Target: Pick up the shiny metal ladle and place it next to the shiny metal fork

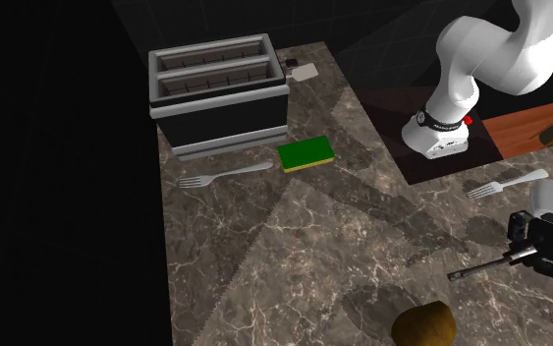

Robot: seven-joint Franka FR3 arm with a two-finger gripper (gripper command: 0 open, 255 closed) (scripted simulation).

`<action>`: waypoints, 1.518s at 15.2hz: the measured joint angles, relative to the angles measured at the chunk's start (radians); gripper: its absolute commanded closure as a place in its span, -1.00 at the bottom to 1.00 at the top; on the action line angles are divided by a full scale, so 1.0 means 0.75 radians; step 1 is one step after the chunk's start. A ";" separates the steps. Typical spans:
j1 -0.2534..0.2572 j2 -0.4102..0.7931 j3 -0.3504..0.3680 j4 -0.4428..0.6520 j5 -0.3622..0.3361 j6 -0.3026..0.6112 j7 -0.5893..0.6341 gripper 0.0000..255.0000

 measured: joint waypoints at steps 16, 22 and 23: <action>-0.014 0.071 0.035 -0.043 -0.016 0.111 0.011 -1.00; 0.011 -0.065 -0.037 0.018 0.016 -0.080 -0.021 -1.00; 0.013 -0.073 -0.042 0.020 0.017 -0.090 -0.024 -1.00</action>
